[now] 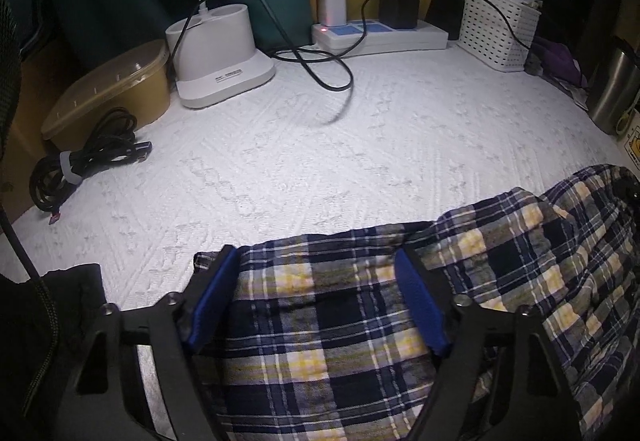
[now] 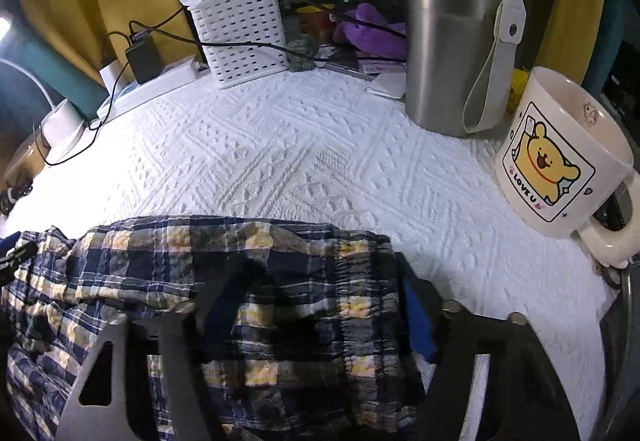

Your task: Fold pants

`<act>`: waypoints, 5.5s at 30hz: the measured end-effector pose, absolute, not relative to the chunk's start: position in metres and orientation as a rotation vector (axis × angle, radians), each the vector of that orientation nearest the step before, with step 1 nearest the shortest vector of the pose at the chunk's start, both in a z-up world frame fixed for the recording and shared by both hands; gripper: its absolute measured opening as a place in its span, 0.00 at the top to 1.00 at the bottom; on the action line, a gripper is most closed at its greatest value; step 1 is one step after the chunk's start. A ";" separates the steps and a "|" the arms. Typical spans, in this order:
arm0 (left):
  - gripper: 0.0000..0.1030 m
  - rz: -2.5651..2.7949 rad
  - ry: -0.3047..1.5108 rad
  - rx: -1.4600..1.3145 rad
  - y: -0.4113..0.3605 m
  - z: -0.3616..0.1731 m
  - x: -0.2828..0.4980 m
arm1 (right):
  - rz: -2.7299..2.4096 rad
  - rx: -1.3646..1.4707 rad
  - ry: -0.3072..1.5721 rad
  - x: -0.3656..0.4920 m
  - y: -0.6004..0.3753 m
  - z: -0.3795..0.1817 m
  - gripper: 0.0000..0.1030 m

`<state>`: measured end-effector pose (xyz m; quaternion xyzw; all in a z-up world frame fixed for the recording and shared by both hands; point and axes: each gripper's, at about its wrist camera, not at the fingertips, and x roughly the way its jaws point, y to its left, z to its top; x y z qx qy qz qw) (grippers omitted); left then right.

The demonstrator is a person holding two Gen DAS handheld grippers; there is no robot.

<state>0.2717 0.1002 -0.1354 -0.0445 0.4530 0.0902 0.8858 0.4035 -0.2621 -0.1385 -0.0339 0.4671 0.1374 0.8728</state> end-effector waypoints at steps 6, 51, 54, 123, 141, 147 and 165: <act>0.51 0.166 0.936 -0.083 0.091 -0.133 0.271 | 0.290 -0.074 0.966 0.399 -0.263 -0.138 0.63; 0.93 0.207 0.975 -0.029 0.135 -0.129 0.339 | 0.075 -0.065 0.927 0.461 -0.251 -0.137 0.61; 0.92 0.218 0.976 -0.039 0.137 -0.129 0.330 | 0.059 -0.077 0.903 0.454 -0.256 -0.129 0.39; 0.20 0.044 0.859 -0.048 0.075 -0.102 0.081 | 0.068 -0.154 0.826 0.190 -0.338 -0.109 0.35; 0.13 0.008 0.854 0.291 0.012 -0.126 0.081 | 0.162 -0.250 0.822 0.156 -0.293 -0.116 0.15; 0.55 -0.022 0.801 0.225 0.023 -0.116 0.090 | 0.187 -0.272 0.820 0.161 -0.286 -0.114 0.09; 0.95 -0.033 0.729 0.034 0.041 -0.076 0.113 | 0.394 -0.507 0.723 0.153 -0.176 -0.136 0.00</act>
